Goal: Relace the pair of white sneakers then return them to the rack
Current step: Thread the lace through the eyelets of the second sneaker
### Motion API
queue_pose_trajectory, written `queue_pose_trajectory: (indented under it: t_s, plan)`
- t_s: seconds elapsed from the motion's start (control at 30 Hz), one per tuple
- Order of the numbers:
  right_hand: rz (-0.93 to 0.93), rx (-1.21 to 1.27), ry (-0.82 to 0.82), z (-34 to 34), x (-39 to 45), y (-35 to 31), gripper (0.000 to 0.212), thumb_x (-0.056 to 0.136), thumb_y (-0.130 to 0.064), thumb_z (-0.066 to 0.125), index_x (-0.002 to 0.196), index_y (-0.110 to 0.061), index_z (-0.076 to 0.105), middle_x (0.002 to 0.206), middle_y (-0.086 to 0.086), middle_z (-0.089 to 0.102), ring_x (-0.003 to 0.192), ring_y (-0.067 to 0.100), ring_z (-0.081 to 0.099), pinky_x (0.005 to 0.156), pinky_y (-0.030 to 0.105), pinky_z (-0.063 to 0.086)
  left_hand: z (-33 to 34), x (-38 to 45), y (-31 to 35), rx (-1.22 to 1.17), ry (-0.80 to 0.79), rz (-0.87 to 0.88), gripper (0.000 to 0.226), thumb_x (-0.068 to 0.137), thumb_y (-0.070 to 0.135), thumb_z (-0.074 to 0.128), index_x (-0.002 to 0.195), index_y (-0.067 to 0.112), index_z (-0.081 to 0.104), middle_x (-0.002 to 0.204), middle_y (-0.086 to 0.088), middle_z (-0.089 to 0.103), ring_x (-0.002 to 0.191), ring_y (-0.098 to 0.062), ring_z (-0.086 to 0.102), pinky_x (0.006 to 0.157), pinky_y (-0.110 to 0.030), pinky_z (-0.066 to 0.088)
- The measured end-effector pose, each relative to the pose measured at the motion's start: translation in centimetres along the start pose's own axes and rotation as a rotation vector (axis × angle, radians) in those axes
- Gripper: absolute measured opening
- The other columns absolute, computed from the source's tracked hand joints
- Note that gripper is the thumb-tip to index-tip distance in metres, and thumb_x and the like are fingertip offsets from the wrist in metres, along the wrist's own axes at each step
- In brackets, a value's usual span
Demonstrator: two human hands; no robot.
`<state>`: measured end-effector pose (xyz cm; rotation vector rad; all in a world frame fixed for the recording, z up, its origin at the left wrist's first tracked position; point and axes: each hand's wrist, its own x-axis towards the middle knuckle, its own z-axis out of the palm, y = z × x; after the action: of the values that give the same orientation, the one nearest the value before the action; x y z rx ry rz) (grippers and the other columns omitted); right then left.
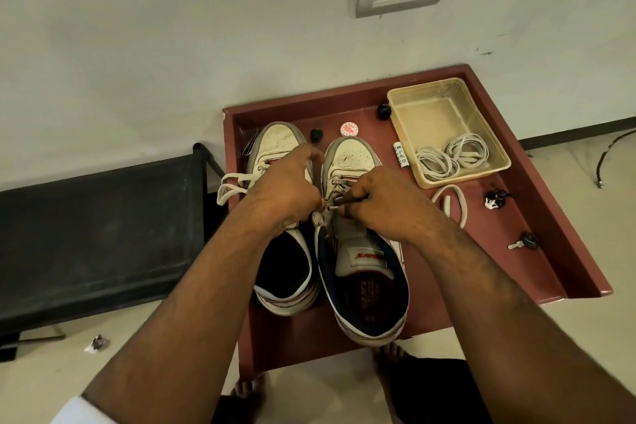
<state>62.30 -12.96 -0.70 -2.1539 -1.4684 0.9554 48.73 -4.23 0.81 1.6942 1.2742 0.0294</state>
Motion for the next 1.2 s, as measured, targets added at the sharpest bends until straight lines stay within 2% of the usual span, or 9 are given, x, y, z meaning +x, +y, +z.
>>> queue_pose_trajectory:
  t_s: [0.2, 0.33, 0.53, 0.63, 0.77, 0.87, 1.03, 1.1, 1.2]
  plan:
    - [0.017, 0.021, 0.01, 1.2, 0.5, 0.1, 0.012, 0.083, -0.03, 0.073, 0.079, -0.02, 0.078, 0.07, -0.001, 0.07, 0.068, 0.015, 0.065, 0.068, 0.037, 0.058, -0.4, -0.5, 0.3, -0.067, -0.098, 0.004, 0.061, 0.088, -0.013, 0.055, 0.134, 0.027, 0.05, 0.088, -0.013, 0.066, 0.077, -0.021, 0.069, 0.066, -0.036, 0.062]
    - [0.005, 0.011, -0.036, 0.9, 0.6, 0.1, 0.01, 0.085, -0.028, 0.072, 0.088, -0.021, 0.079, 0.076, -0.001, 0.071, 0.071, 0.014, 0.065, 0.072, 0.036, 0.057, -0.1, -0.8, 0.3, 0.118, -0.076, 0.124, 0.07, 0.083, -0.013, 0.06, 0.139, 0.028, 0.048, 0.088, -0.008, 0.066, 0.074, -0.02, 0.065, 0.074, -0.042, 0.061]
    - [0.014, 0.06, -0.088, 0.5, 0.5, 0.5, 0.018, 0.083, -0.027, 0.076, 0.1, -0.023, 0.078, 0.075, -0.014, 0.067, 0.076, 0.006, 0.062, 0.078, 0.029, 0.052, -0.2, -1.8, 0.9, 0.272, 0.144, 0.267, 0.045, 0.083, -0.009, 0.057, 0.112, 0.025, 0.052, 0.074, 0.005, 0.054, 0.076, -0.021, 0.061, 0.066, -0.034, 0.053]
    - [0.037, 0.109, -0.094, 0.4, 0.6, 0.8, 0.019, 0.08, -0.026, 0.079, 0.099, -0.025, 0.078, 0.088, -0.007, 0.074, 0.085, 0.012, 0.068, 0.085, 0.037, 0.055, -3.6, -2.4, 1.1, 0.31, 0.304, 0.215, 0.04, 0.081, -0.007, 0.054, 0.093, 0.031, 0.053, 0.079, 0.003, 0.059, 0.076, -0.02, 0.061, 0.061, -0.032, 0.051]
    - [0.032, 0.147, -0.08, 0.2, 0.4, 1.0, 0.014, 0.08, -0.023, 0.079, 0.093, -0.023, 0.08, 0.085, -0.001, 0.075, 0.085, 0.02, 0.069, 0.083, 0.042, 0.056, -9.8, -3.2, -0.4, 0.469, 0.489, -0.048, 0.021, 0.082, 0.006, 0.061, 0.079, 0.026, 0.06, 0.091, 0.001, 0.065, 0.092, -0.027, 0.061, 0.089, -0.041, 0.047]
    - [0.019, 0.092, -0.057, 0.3, 0.4, 0.8, 0.009, 0.081, -0.025, 0.078, 0.09, -0.026, 0.079, 0.078, -0.005, 0.074, 0.078, 0.015, 0.068, 0.078, 0.038, 0.056, -10.2, -4.0, -1.2, 0.72, 0.379, -0.242, 0.021, 0.09, 0.017, 0.056, 0.099, 0.032, 0.067, 0.103, -0.002, 0.062, 0.108, -0.029, 0.05, 0.101, -0.046, 0.029]
    - [-0.004, -0.03, -0.053, 0.2, 0.5, 0.3, 0.016, 0.084, -0.031, 0.074, 0.099, -0.026, 0.078, 0.087, -0.005, 0.074, 0.081, 0.011, 0.065, 0.078, 0.033, 0.054, -3.1, -2.8, 1.5, 0.698, 0.14, 0.146, 0.022, 0.089, 0.037, 0.066, 0.108, 0.046, 0.068, 0.156, 0.007, 0.027, 0.147, -0.026, 0.011, 0.113, -0.057, 0.009]
    - [-0.007, -0.026, -0.034, 0.3, 0.5, 0.4, 0.019, 0.084, -0.032, 0.075, 0.1, -0.024, 0.078, 0.091, -0.004, 0.075, 0.083, 0.01, 0.066, 0.08, 0.032, 0.054, -0.8, -2.4, 1.7, 0.812, 0.074, 0.167, 0.024, 0.091, 0.034, 0.064, 0.113, 0.044, 0.068, 0.163, 0.005, 0.012, 0.151, -0.028, -0.005, 0.113, -0.063, -0.001]
    - [-0.005, -0.005, -0.024, 0.3, 0.4, 0.5, 0.017, 0.083, -0.033, 0.076, 0.097, -0.025, 0.078, 0.087, -0.005, 0.075, 0.081, 0.009, 0.067, 0.078, 0.033, 0.055, 0.2, -1.9, 1.0, 0.926, 0.119, 0.169, 0.026, 0.091, 0.031, 0.064, 0.115, 0.04, 0.067, 0.163, 0.003, 0.018, 0.151, -0.031, -0.002, 0.111, -0.068, -0.004]
